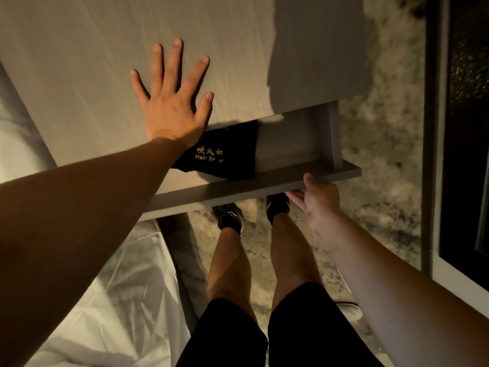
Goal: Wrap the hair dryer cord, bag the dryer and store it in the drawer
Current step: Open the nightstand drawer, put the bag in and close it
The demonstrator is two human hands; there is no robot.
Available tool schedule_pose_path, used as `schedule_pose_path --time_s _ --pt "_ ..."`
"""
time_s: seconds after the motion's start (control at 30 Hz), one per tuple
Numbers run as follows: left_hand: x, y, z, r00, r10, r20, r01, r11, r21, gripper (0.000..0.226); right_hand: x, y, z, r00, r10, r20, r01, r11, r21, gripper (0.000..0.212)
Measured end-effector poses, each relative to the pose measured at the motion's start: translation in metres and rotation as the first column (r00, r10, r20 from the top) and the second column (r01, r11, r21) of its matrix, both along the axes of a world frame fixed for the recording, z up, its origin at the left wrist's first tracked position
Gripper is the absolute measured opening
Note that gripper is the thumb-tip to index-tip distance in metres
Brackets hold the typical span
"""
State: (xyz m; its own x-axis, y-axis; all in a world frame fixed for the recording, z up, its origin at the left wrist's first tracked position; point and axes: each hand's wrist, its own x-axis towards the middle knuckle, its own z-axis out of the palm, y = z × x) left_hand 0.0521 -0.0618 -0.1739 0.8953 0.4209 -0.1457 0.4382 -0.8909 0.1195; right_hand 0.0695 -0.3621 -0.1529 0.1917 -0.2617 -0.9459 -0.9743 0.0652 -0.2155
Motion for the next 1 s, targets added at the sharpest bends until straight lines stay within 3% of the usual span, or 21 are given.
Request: schedule_pose_path --time_s 0.2,0.43,0.57,0.67,0.8,1.0 --pt "0.000 0.001 -0.001 1.000 -0.004 -0.003 0.004 1.000 -0.003 0.055 0.037 0.035 0.003 0.998 0.004 0.056 -0.006 0.999 0.047 0.032" --pt "0.000 0.001 0.000 1.000 0.005 -0.010 -0.006 1.000 -0.015 0.057 0.072 0.066 0.018 0.996 0.079 0.040 -0.082 0.995 0.059 0.022" --pt "0.000 0.001 -0.001 1.000 0.004 -0.001 -0.004 1.000 -0.017 0.058 0.084 0.079 0.025 0.973 0.226 0.045 -0.229 0.972 0.053 0.045" --pt "0.000 0.001 -0.001 1.000 0.000 -0.001 0.000 1.000 -0.010 0.060 0.094 0.088 0.026 0.960 0.277 0.031 -0.278 0.960 0.044 0.048" --pt "0.000 0.001 0.000 1.000 -0.006 -0.006 0.006 1.000 -0.022 0.060 0.100 0.096 0.023 0.979 0.136 0.149 -0.151 0.984 0.096 0.034" --pt "0.001 0.001 0.001 1.000 -0.005 -0.001 0.005 1.000 -0.021 0.057 0.098 0.100 0.020 0.973 0.020 0.229 -0.057 0.986 0.154 0.041"
